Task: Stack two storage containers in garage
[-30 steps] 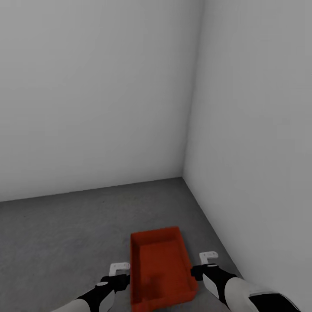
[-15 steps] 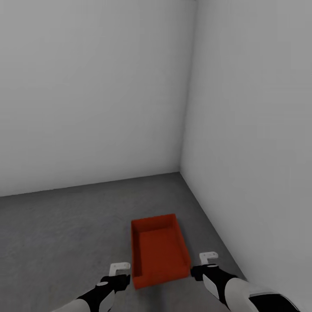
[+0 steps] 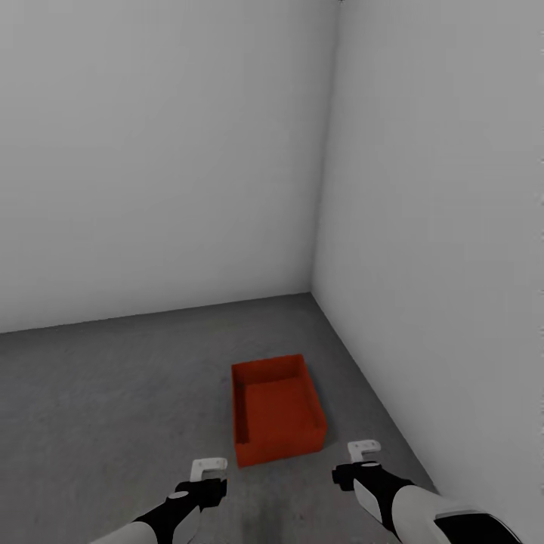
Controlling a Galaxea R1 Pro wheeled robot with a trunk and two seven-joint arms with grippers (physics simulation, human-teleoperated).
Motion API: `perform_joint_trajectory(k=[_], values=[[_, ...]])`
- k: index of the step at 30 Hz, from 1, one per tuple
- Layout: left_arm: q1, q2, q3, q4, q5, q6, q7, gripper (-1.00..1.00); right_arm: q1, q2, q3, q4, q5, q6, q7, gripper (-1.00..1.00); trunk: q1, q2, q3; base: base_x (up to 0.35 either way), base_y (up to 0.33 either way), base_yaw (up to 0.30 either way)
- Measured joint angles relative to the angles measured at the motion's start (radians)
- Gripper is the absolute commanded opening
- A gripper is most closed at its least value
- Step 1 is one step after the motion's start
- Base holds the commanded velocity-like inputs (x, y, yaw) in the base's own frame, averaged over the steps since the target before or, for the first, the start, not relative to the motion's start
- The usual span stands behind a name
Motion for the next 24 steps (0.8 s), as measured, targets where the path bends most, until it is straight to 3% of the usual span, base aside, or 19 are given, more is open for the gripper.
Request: perform_joint_trajectory(k=[24], values=[[-0.001,0.0,0.0,0.0,0.0,0.0,0.0,1.0,0.001,0.0,0.0,0.0,0.0,0.0,0.0,1.0,0.0,0.0,0.009,-0.016,0.0,-0.228]])
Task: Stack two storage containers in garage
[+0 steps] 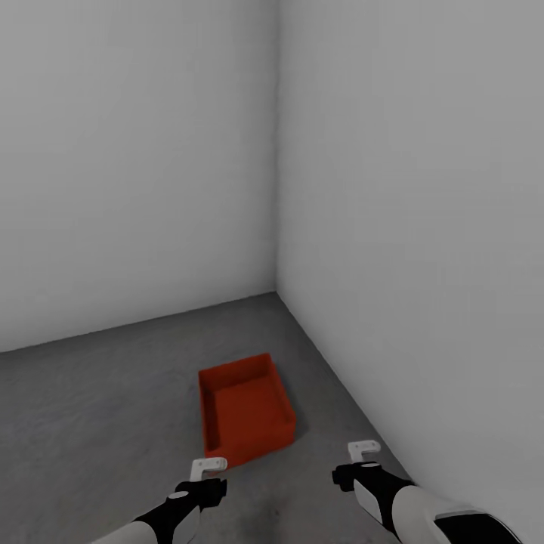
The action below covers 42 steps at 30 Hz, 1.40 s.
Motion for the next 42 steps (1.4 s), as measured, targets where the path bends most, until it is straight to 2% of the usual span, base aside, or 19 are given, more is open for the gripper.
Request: perform_joint_trajectory(k=[35,42], values=[[0.0,0.0,0.0,0.0,0.0,0.0,0.0,1.0,0.0,0.0,0.0,0.0,0.0,0.0,0.0,1.0,0.0,0.0,0.018,0.0,0.0,-0.257],[0.001,0.0,0.0,0.0,0.0,0.0,0.0,1.0,0.001,0.0,0.0,0.001,0.0,-0.001,0.0,1.0,0.0,0.0,0.02,-0.002,0.0,-0.13]])
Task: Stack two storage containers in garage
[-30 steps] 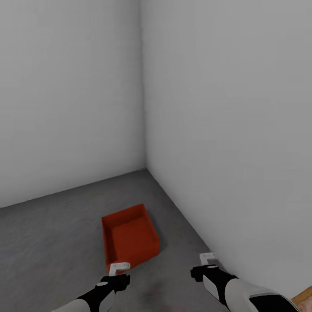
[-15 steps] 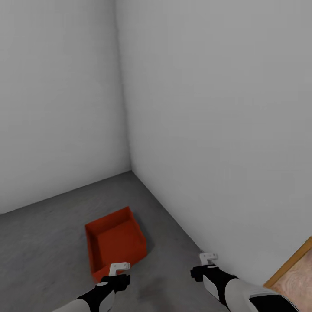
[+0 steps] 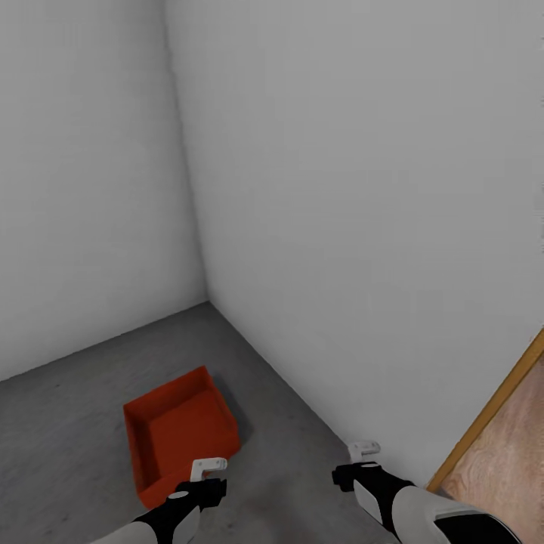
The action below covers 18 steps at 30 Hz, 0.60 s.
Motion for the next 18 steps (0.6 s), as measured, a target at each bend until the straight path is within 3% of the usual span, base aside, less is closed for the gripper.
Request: perform_joint_trajectory(k=[5,18], values=[[0.0,0.0,0.0,0.0,0.0,0.0,0.0,1.0,0.003,0.0,0.0,0.0,0.0,0.0,0.0,1.0,0.0,0.0,0.0,-0.147,0.0,-0.029],[0.0,0.0,0.0,0.0,0.0,0.0,0.0,1.0,0.008,0.0,0.0,-0.001,0.0,-0.001,0.0,1.0,0.001,0.0,0.001,-0.335,0.0,-0.001]])
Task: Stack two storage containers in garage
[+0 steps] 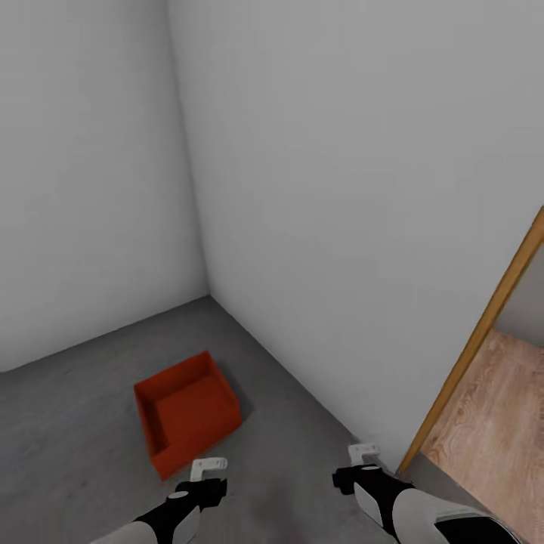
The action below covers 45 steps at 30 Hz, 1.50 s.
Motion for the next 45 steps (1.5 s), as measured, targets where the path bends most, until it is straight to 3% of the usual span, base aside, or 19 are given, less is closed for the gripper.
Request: perform_joint_trajectory(k=[15,28,45], values=[[0.0,0.0,0.0,0.0,0.0,0.0,0.0,1.0,0.003,-0.001,0.0,0.0,0.001,-0.001,0.001,1.0,-0.001,0.0,0.0,-0.2,0.0,-0.036],[0.0,0.0,0.0,0.0,0.0,0.0,0.0,1.0,0.004,-0.003,-0.001,-0.001,0.001,-0.001,0.049,1.0,-0.001,0.0,0.0,-0.01,0.0,-0.235],[0.0,0.0,0.0,0.0,0.0,0.0,0.0,1.0,0.004,-0.003,-0.001,-0.001,0.001,-0.001,0.056,1.0,-0.001,0.0,0.0,0.0,0.0,-0.262]])
